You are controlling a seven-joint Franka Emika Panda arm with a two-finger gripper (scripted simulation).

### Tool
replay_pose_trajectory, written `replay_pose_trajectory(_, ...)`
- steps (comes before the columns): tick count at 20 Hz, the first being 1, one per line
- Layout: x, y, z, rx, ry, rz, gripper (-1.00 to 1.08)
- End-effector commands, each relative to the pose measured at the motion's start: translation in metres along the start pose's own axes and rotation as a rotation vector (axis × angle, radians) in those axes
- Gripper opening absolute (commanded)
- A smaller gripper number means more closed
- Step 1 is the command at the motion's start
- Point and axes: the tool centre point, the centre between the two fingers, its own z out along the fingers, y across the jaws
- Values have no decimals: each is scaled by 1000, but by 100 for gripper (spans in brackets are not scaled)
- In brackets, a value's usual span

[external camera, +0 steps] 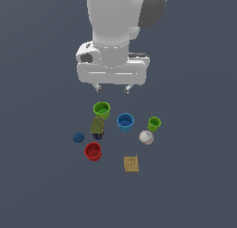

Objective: Pick up a designated object from a clutter of objects.

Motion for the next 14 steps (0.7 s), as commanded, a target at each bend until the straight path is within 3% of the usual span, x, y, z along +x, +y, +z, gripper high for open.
replay_pose_trajectory(1,0,0,0,0,0,0,28)
replay_pose_trajectory(14,-6,18,10,-2,-18,51,28)
